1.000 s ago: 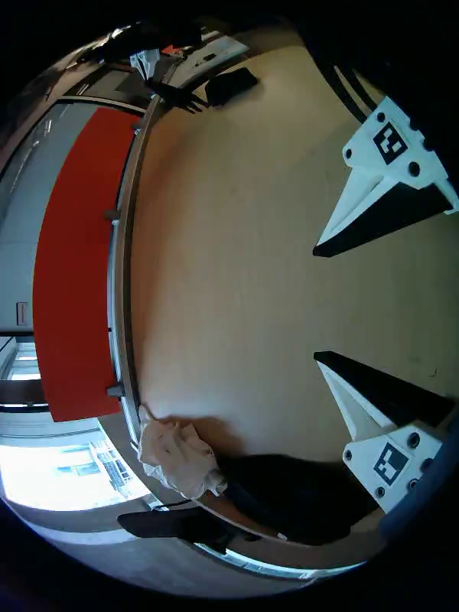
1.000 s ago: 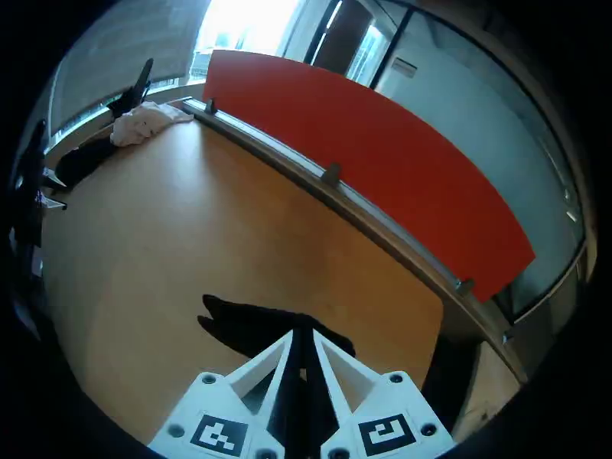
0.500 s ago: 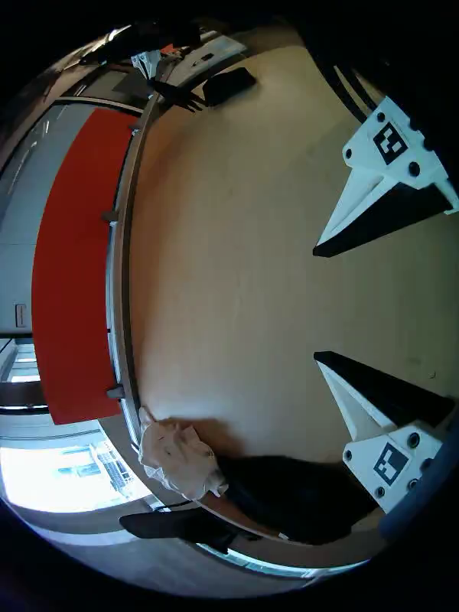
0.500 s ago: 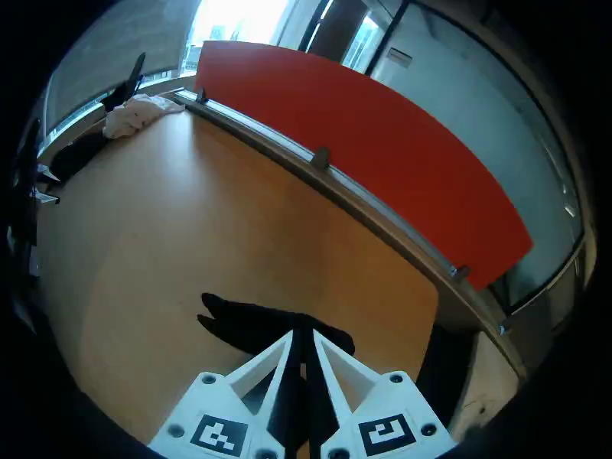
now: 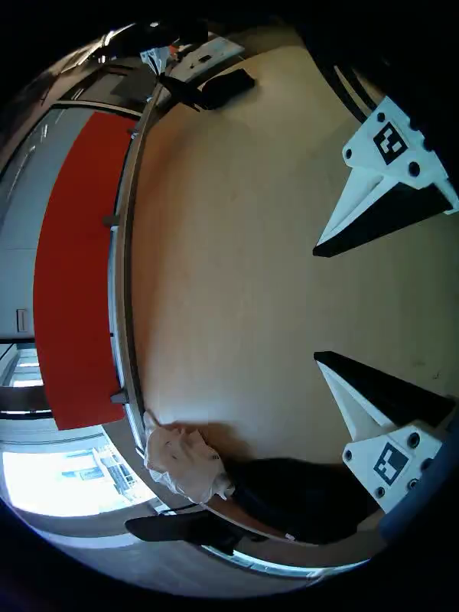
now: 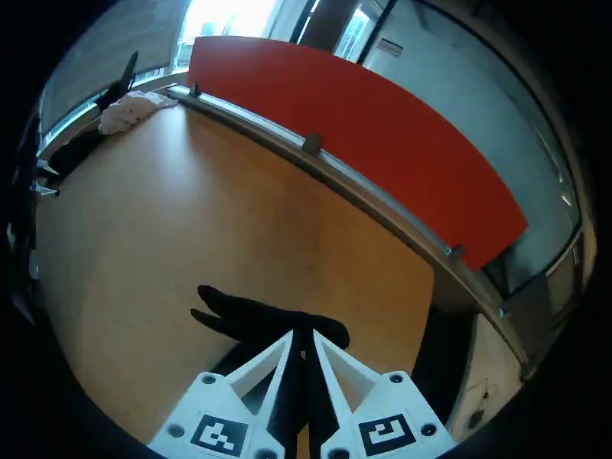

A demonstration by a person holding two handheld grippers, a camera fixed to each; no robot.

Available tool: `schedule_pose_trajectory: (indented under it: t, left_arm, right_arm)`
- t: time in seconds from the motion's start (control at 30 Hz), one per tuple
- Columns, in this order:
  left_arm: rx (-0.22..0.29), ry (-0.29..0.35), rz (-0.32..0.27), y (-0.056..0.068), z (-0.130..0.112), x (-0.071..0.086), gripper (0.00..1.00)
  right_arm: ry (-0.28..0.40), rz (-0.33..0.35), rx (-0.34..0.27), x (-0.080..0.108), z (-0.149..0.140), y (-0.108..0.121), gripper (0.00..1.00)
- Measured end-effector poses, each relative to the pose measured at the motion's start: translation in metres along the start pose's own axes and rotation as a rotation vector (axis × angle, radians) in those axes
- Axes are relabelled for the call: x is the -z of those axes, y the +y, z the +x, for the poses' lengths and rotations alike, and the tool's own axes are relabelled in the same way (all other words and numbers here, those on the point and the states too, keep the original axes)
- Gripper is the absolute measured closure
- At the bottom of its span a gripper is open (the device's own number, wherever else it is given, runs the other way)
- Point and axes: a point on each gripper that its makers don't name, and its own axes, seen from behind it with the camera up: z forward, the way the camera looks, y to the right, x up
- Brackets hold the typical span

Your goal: Fold towel

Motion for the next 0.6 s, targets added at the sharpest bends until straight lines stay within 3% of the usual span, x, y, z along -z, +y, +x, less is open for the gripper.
schedule_pose_trajectory:
  t: [0.33, 0.6]
  left_arm:
    - [-0.016, -0.003, -0.005, 0.003, -0.001, 0.003, 0.09]
    - [-0.021, -0.002, -0.007, 0.004, -0.002, 0.004, 0.09]
  right_arm:
    - [-0.065, -0.01, -0.06, 0.016, -0.06, -0.006, 0.96]
    - [-0.1, -0.023, -0.101, 0.024, -0.092, -0.009, 0.96]
